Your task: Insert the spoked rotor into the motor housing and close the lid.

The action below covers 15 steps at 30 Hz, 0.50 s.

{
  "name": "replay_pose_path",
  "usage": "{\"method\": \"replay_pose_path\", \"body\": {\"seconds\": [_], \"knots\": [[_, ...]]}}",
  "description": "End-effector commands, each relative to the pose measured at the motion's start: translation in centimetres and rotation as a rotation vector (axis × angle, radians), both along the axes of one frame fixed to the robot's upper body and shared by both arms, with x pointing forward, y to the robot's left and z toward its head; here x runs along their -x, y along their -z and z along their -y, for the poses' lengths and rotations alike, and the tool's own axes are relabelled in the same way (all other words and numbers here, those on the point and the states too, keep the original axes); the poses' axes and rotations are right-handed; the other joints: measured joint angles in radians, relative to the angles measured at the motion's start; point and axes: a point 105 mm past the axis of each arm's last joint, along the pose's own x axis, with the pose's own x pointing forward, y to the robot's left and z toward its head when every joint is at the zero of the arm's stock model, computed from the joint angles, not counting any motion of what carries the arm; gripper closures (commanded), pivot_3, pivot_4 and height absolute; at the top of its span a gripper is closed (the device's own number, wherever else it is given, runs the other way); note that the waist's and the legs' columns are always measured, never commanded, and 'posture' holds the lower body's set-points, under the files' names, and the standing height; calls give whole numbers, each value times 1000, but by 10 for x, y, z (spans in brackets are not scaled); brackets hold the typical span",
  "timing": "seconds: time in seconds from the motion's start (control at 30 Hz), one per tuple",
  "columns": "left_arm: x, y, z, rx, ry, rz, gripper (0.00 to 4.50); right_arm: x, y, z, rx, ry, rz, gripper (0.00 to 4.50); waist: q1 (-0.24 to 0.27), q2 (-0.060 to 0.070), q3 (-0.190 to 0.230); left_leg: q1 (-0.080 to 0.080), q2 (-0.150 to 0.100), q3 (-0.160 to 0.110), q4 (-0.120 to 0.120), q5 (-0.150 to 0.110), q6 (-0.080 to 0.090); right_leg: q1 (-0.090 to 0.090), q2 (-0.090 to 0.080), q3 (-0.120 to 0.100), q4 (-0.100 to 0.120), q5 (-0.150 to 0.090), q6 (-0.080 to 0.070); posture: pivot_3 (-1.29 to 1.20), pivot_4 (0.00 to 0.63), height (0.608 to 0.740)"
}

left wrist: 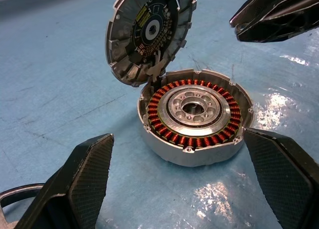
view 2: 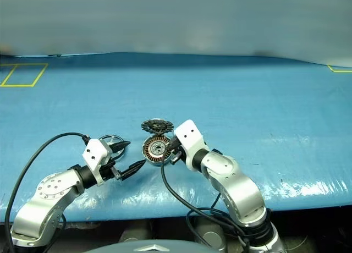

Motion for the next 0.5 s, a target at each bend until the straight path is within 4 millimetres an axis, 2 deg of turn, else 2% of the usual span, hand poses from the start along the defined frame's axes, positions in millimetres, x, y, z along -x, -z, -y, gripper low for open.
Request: {"method": "replay_pose_path", "body": {"seconds": [0.03,0.17,0.5], "knots": [[1,-7,-2,-4,-1,32,0,-7,-3,-12,-6,2,36,3840,0,0,0,0,0,0,0,0,0,0,0,0,0,0,0,0,150,740],[1,-6,-3,-8,-9,32,0,-12,6,-21,-14,6,22,3840,0,0,0,0,0,0,0,0,0,0,0,0,0,0,0,0,150,740],[2,-4,-2,-11,-18,25,0,-15,20,-28,-31,17,-17,3840,0,0,0,0,0,0,0,0,0,0,0,0,0,0,0,0,150,740]]}}
